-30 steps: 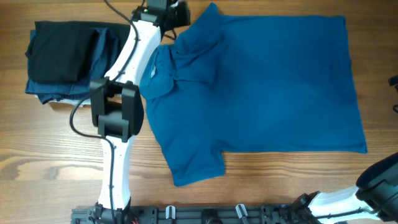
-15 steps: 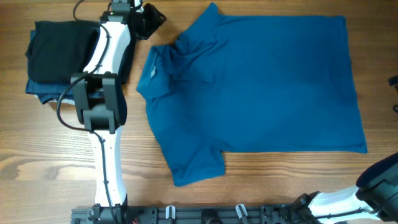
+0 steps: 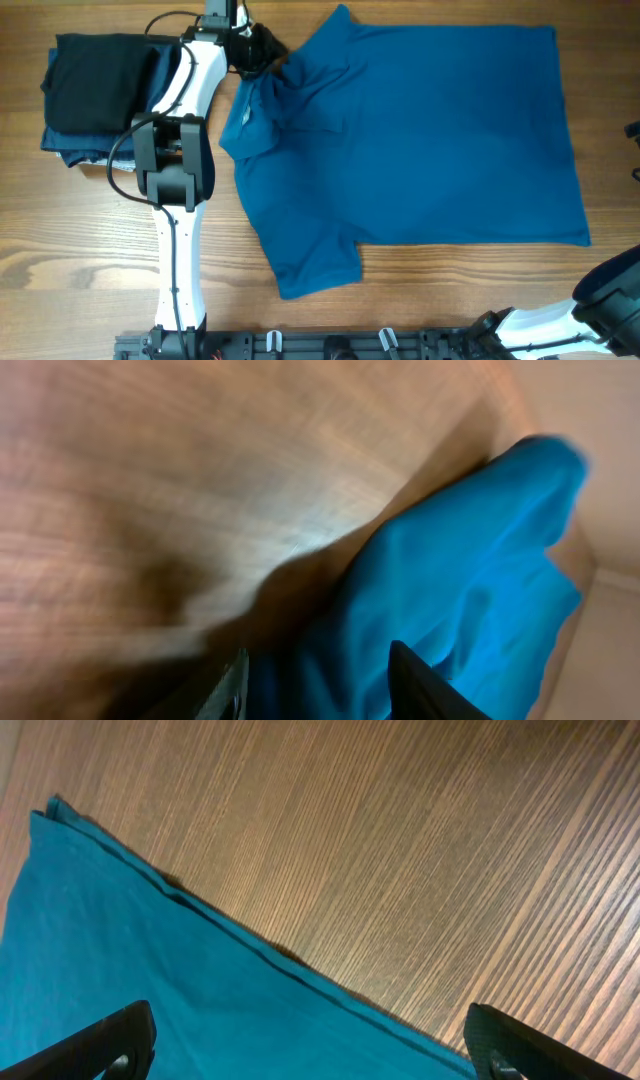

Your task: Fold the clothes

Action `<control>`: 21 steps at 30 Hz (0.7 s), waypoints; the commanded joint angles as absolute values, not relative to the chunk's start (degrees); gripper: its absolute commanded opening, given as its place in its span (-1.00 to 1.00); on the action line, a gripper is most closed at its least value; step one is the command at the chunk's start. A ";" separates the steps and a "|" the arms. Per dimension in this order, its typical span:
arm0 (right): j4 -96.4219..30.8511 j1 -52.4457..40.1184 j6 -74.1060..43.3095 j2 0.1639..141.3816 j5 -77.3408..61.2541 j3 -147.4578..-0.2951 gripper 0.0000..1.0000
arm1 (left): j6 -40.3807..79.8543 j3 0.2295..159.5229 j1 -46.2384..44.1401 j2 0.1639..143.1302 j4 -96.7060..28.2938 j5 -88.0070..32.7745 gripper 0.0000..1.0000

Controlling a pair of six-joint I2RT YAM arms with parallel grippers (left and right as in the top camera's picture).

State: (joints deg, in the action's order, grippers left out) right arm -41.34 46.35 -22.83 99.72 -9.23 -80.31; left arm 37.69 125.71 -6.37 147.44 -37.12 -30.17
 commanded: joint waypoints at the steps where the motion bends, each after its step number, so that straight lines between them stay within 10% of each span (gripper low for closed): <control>1: -41.34 46.74 -22.65 99.13 -9.93 -80.99 0.99 | 38.22 125.64 -6.22 148.31 -39.48 -32.14 -0.08; 21: -41.34 46.74 -22.65 99.13 -9.93 -80.99 1.00 | 45.74 125.64 -6.66 148.31 -36.07 -34.24 0.07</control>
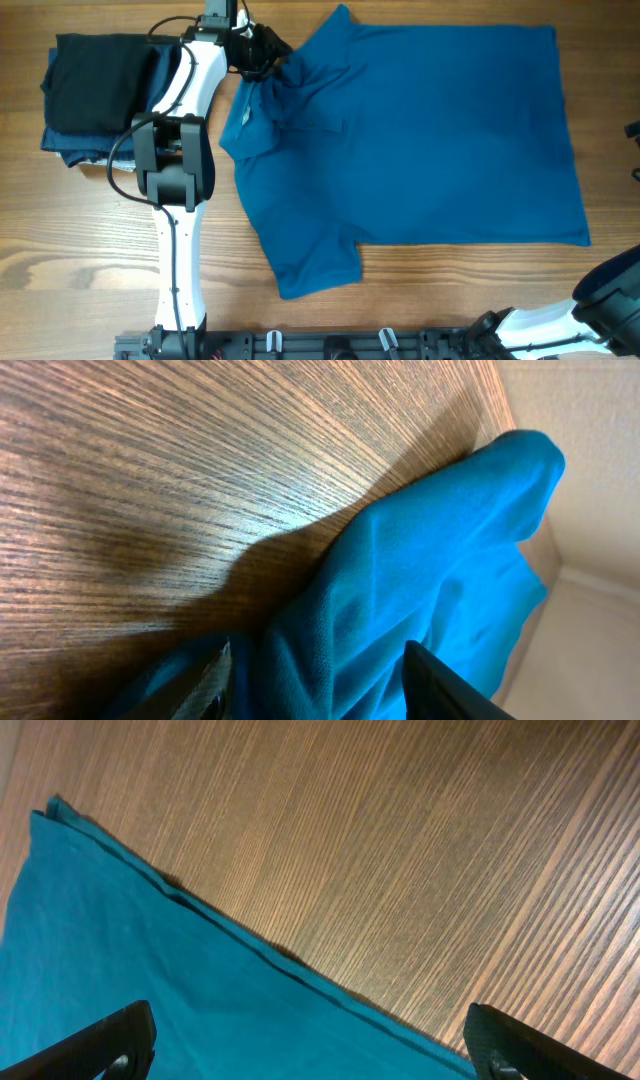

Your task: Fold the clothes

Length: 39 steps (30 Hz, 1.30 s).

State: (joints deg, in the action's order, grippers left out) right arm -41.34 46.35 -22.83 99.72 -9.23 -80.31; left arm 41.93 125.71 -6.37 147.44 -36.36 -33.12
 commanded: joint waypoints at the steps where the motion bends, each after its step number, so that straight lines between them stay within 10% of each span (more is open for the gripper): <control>1: -41.34 46.74 -22.68 99.13 -9.93 -80.99 1.00 | 45.74 125.64 -6.72 148.31 -35.94 -34.22 0.07; 15: -41.34 46.74 -22.65 99.13 -9.93 -80.99 0.99 | 48.49 125.64 -8.80 148.31 -35.29 -34.02 0.05; 23: -41.34 46.74 -22.68 99.13 -9.93 -80.99 0.99 | 48.47 125.64 -8.23 148.31 -32.49 -33.85 -0.92; 31: -41.34 46.74 -22.65 99.13 -9.93 -80.99 1.00 | 48.23 125.64 -8.10 148.31 -32.29 -31.64 -0.88; 36: -41.34 46.74 -22.65 99.13 -9.93 -80.99 0.99 | 48.21 125.62 -8.47 148.31 -32.38 -28.21 -0.15; 39: -41.34 46.74 -22.65 99.13 -9.93 -80.99 0.99 | 48.25 125.62 -8.97 148.31 -32.36 -26.41 -0.08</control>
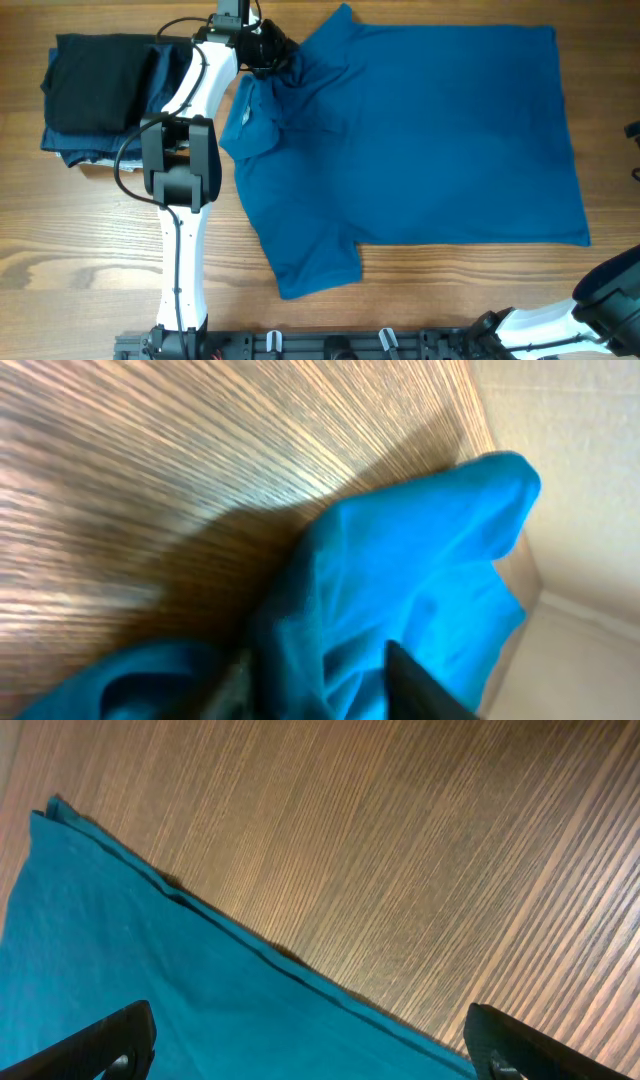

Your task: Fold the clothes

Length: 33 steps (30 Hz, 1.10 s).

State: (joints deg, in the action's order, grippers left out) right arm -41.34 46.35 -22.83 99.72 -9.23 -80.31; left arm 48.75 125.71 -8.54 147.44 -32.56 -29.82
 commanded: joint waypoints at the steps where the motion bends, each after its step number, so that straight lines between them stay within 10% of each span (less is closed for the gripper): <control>1: -41.34 46.74 -22.68 99.13 -9.93 -80.99 0.99 | 48.23 125.62 -9.19 148.31 -32.36 -25.98 -0.08; 10: -41.34 46.74 -22.68 99.13 -9.96 -80.99 0.99 | 48.25 125.62 -11.14 150.26 -31.46 -23.29 -0.16; 16: -41.34 46.74 -22.65 99.13 -9.93 -80.99 1.00 | 48.23 125.64 -10.50 150.26 -31.20 -23.51 -0.92; 33: -41.34 46.74 -22.68 99.13 -9.93 -80.99 0.99 | 29.65 127.48 -12.43 142.78 -28.47 -23.90 -0.92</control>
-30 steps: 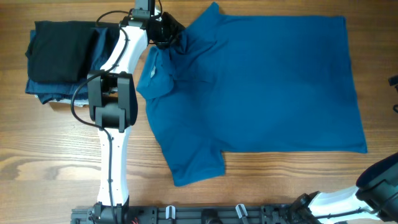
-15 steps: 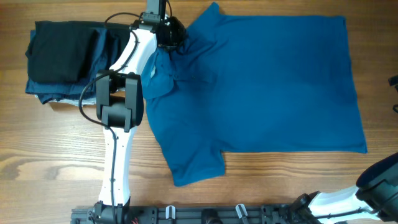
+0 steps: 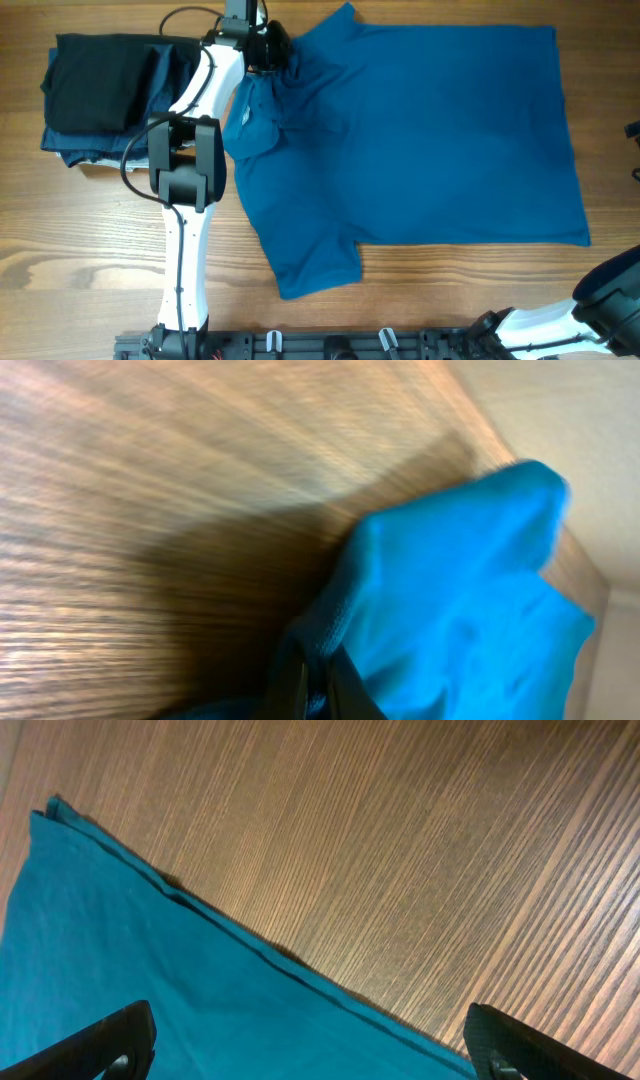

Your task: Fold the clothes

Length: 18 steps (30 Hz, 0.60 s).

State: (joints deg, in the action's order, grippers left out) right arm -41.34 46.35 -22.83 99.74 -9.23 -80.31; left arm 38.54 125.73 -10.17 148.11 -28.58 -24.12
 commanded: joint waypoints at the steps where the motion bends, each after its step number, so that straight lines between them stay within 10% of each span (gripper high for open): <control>1: -41.34 46.74 -22.68 99.13 -9.96 -80.99 0.99 | 28.23 127.48 -12.99 142.52 -28.80 -23.92 -0.92; 14: -41.34 46.74 -22.68 99.13 -9.93 -80.99 0.99 | 11.97 127.46 -28.05 141.45 -48.80 -3.44 -0.90; 16: -41.34 46.74 -22.65 99.13 -9.93 -80.99 1.00 | 11.94 127.46 -29.95 141.45 -51.37 -1.87 -0.74; 18: -41.34 46.74 -22.68 99.13 -9.93 -80.99 0.99 | 11.94 127.46 -31.35 141.45 -52.97 0.47 -0.12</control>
